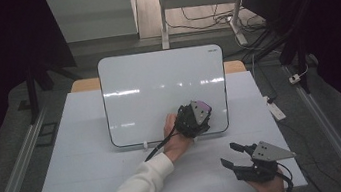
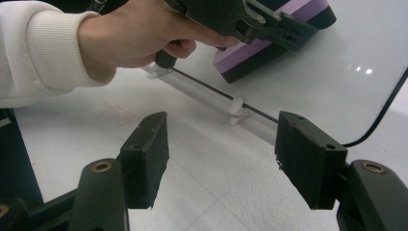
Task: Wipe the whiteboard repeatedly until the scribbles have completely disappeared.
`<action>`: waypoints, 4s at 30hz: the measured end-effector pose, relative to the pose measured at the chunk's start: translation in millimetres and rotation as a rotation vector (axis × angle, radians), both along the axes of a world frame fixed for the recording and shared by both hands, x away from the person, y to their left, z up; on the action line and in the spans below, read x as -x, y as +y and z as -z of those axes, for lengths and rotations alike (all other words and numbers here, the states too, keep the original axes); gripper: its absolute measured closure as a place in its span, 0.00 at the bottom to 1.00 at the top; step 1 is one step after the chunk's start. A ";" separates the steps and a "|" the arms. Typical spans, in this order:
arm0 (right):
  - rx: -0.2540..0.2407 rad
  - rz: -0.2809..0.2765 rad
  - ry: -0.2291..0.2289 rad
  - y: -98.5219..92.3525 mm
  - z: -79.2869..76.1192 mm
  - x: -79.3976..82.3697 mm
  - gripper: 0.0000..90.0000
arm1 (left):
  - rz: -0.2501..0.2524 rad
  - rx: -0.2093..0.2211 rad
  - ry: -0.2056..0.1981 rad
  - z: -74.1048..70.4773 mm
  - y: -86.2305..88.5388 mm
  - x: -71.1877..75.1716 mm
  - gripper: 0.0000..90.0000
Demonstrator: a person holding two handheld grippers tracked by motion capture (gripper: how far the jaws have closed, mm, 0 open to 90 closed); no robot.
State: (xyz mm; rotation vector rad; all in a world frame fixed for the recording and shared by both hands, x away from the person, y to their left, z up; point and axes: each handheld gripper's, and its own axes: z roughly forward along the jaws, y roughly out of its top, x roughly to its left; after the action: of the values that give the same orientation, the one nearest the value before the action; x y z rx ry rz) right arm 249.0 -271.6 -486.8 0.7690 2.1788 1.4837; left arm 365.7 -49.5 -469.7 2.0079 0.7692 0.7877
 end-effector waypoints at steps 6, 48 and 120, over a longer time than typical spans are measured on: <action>0.000 0.006 0.002 -3.2 1.2 0.2 0.40 | -0.076 -0.010 -0.022 -9.0 36.8 1.2 0.44; 0.000 0.005 -0.004 -3.5 0.7 0.9 0.40 | -0.153 0.018 -0.033 -9.4 73.7 5.0 0.44; 0.002 -0.007 -0.008 -1.7 0.9 0.0 0.40 | -0.107 0.079 -0.012 -6.9 61.1 1.9 0.44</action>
State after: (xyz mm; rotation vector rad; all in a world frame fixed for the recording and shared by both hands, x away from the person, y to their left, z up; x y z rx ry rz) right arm 249.0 -273.2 -487.7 0.7549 2.1786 1.4856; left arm 363.7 11.6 -462.8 1.9024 0.8930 0.8175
